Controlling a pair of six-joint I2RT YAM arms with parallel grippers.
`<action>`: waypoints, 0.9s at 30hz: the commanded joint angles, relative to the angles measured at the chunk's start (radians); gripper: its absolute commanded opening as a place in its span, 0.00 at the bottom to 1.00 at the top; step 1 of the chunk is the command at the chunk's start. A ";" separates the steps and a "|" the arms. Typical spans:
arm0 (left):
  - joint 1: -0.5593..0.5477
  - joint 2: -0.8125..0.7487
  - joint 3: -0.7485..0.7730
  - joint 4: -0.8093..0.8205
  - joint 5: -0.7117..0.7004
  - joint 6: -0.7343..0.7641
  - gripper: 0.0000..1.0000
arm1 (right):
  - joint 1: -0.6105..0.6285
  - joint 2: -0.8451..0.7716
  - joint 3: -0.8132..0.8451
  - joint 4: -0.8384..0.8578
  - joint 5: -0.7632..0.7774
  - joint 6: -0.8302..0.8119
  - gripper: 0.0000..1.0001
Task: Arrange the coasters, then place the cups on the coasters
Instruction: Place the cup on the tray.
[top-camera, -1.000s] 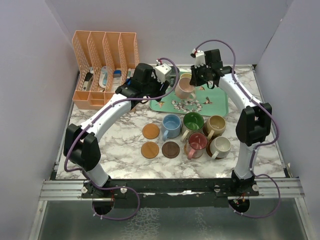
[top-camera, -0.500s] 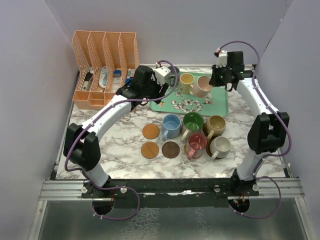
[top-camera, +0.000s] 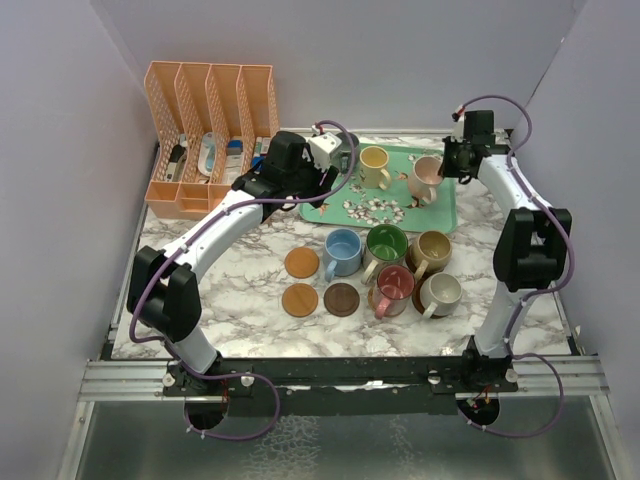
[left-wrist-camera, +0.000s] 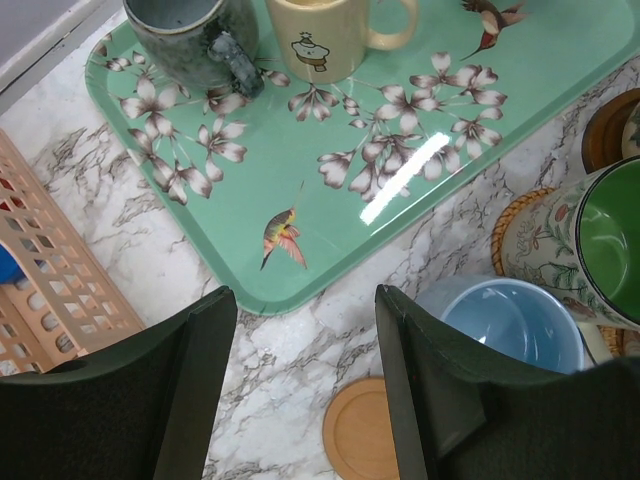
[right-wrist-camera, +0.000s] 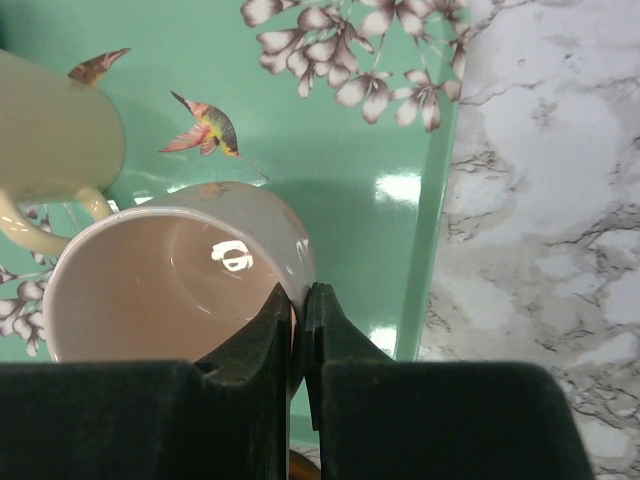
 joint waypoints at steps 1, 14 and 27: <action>0.003 -0.019 -0.012 0.028 0.029 -0.011 0.61 | 0.007 0.030 0.037 0.094 0.008 0.078 0.01; 0.003 -0.020 -0.018 0.030 0.035 -0.014 0.61 | 0.007 0.083 0.016 0.068 -0.010 0.092 0.05; 0.003 -0.032 -0.024 0.029 0.022 -0.005 0.61 | 0.007 0.076 0.008 0.034 -0.053 0.063 0.20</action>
